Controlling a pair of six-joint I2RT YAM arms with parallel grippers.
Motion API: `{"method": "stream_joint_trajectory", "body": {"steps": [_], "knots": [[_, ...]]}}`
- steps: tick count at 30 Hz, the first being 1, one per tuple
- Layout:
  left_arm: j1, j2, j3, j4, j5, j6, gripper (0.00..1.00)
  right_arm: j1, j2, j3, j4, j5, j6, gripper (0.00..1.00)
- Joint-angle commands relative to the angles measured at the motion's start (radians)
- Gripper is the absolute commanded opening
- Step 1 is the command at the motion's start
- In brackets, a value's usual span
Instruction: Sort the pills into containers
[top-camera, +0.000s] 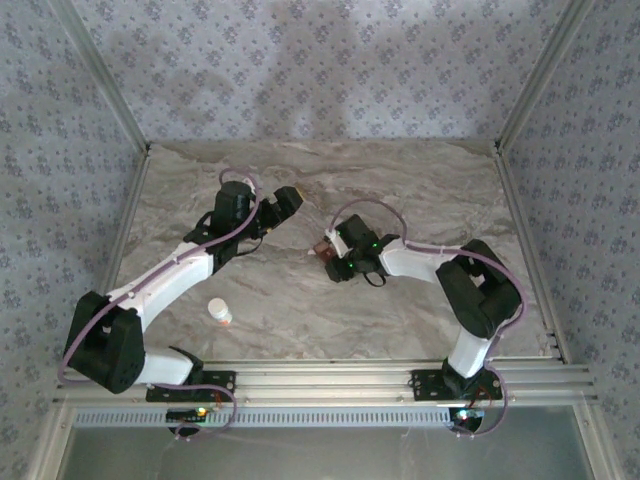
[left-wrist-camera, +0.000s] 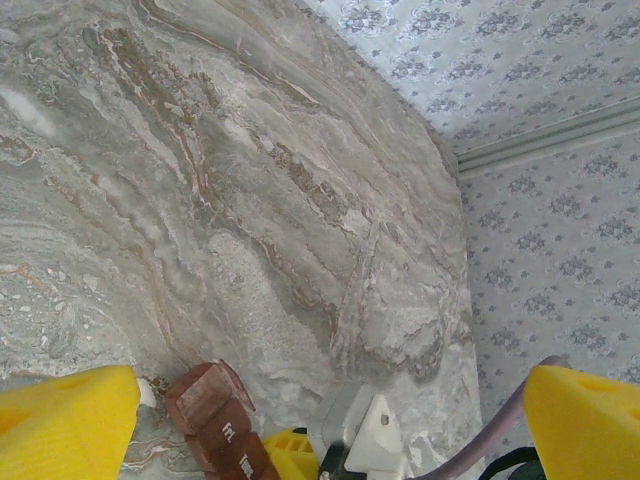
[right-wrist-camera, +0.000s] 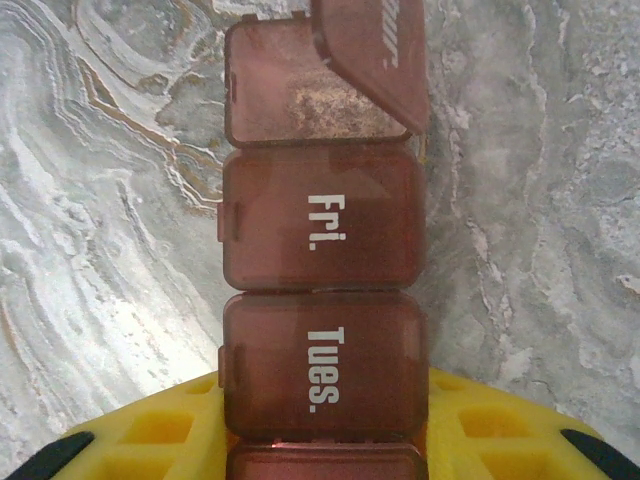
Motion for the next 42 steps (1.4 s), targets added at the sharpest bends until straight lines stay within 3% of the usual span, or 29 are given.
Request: {"method": "stream_joint_trajectory", "body": {"steps": [1, 6, 9, 24, 34, 42], "knots": [[0.000, 0.004, -0.002, -0.003, -0.002, 0.026, 0.98, -0.003, 0.019, -0.007, -0.028, 0.023, -0.021, 0.42], [0.001, 0.010, 0.004, 0.001, 0.006, 0.023, 0.98, -0.003, 0.015, -0.014, -0.061, 0.077, -0.004, 0.67], [0.000, 0.010, 0.009, 0.003, 0.011, 0.021, 0.98, -0.006, 0.001, -0.020, -0.096, 0.117, 0.019, 0.72], [0.001, 0.009, 0.023, -0.007, 0.019, 0.037, 0.98, -0.136, -0.024, 0.021, -0.241, 0.229, 0.200, 0.72], [0.000, 0.021, 0.055, -0.091, 0.011, 0.118, 0.98, -0.203, -0.162, 0.015, -0.244, 0.098, 0.268, 0.73], [-0.035, 0.104, 0.138, -0.254, -0.026, 0.308, 0.98, -0.270, -0.155, 0.054, -0.204, -0.021, 0.308, 0.73]]}}
